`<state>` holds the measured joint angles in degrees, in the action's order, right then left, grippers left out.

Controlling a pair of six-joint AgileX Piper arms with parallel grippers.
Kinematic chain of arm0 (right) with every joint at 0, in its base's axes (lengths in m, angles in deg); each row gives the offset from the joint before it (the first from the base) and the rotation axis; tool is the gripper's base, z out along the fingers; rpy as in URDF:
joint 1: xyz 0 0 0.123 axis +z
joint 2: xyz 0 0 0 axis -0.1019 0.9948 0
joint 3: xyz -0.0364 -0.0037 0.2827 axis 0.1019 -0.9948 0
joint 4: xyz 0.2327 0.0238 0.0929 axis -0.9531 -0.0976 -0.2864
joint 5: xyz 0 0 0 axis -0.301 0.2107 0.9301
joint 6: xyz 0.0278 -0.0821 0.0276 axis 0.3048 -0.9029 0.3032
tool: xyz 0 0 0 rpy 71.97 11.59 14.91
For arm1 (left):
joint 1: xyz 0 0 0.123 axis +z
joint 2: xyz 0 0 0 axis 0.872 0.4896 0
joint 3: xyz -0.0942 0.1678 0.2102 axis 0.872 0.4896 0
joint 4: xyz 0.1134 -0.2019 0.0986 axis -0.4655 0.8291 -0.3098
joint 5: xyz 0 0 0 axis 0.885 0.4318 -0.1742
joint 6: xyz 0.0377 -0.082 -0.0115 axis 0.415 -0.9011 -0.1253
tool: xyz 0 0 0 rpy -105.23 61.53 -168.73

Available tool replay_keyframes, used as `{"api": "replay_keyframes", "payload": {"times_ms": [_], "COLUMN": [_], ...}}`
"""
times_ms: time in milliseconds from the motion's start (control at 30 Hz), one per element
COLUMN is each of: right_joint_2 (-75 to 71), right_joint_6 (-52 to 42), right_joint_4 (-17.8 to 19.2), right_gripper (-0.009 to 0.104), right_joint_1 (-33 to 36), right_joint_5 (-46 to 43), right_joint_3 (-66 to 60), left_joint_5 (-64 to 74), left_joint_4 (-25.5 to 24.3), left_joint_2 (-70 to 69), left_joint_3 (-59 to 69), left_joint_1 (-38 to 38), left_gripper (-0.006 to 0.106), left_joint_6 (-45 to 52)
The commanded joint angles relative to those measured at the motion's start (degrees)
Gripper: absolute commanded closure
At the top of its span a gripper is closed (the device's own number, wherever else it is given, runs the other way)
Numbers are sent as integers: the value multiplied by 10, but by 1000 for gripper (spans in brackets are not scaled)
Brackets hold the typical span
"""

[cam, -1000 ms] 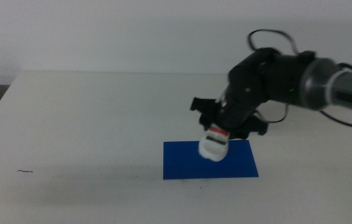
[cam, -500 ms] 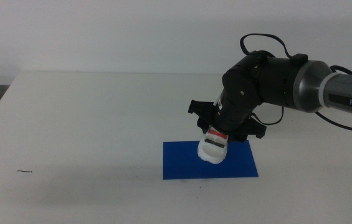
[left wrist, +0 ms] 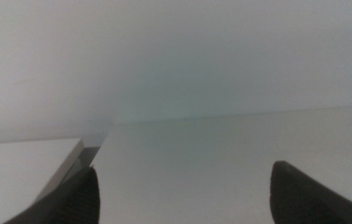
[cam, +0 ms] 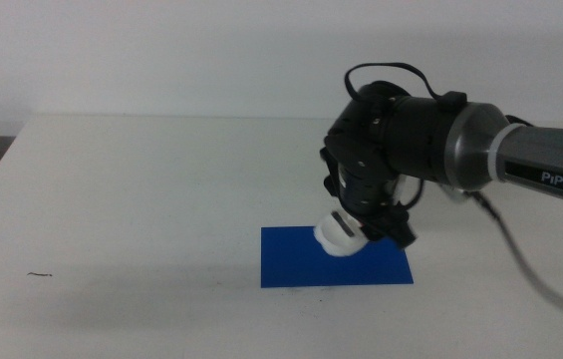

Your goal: Use one arm to grab the shoe from the table and place it on the mat.

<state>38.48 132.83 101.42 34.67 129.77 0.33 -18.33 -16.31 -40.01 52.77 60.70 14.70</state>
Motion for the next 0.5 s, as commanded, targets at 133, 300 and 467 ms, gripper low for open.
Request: {"api": "replay_keyframes", "payload": {"times_ms": [133,300,467], "right_joint_2": [2,42,86], "right_joint_6": [146,146,146], "right_joint_4": [-48,-79,-84], "right_gripper": [86,86,86], "right_joint_1": [1,-6,-7], "right_joint_5": [44,54,89], "right_joint_3": [27,58,98], "left_joint_5": [-7,-7,-7], "left_joint_4": [2,2,2], "left_joint_2": [3,3,3], "left_joint_3": [0,0,0], "left_joint_1": [0,0,0], "left_gripper": [7,7,7], "left_joint_6": [-1,-1,-1]}}
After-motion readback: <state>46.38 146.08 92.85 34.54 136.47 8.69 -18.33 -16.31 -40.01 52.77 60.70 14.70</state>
